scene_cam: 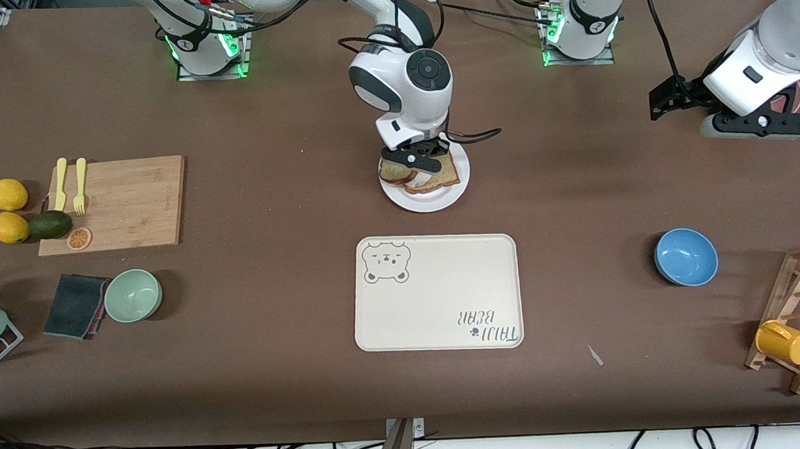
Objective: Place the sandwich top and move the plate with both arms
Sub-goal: 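Lay the bread slice onto the egg toast and open the right gripper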
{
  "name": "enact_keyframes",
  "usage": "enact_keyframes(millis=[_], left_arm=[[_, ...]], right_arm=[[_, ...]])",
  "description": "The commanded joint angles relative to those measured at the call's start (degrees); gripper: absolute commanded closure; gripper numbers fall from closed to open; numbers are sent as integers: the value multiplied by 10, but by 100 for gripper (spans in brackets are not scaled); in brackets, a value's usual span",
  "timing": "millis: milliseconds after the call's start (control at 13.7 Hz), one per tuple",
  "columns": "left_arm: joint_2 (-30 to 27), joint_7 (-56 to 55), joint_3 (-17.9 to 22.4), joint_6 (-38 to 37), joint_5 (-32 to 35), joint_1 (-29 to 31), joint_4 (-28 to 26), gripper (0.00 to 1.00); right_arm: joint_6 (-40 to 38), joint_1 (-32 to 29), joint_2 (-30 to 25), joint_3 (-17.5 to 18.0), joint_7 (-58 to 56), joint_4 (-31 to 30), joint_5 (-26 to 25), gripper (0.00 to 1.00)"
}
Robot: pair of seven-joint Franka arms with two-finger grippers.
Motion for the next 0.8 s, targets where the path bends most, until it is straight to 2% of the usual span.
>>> enact_keyframes(millis=[0,219,292,365,512,585,731], left_arm=[[2,-3,0,-9,1,-1,8,0],[2,-3,0,-9,1,-1,8,0],[2,-2,0,-9,1,-1,8,0],[2,-3,0,-9,1,-1,8,0],[2,-2,0,-9,1,-1,7,0],[2,-3,0,-10,1,-1,7,0],[2,-3,0,-10,1,-1,8,0]], right_arm=[[14,21,27,-10,25,31,3,100],[30,27,35,-19,28,30,3,100],[30,27,35,-23,26,30,3,78],[30,26,34,-24,25,30,3,63],[30,26,32,-28,25,31,6,17],[29,26,29,-31,24,31,7,1],[23,22,11,-35,20,30,11,0]])
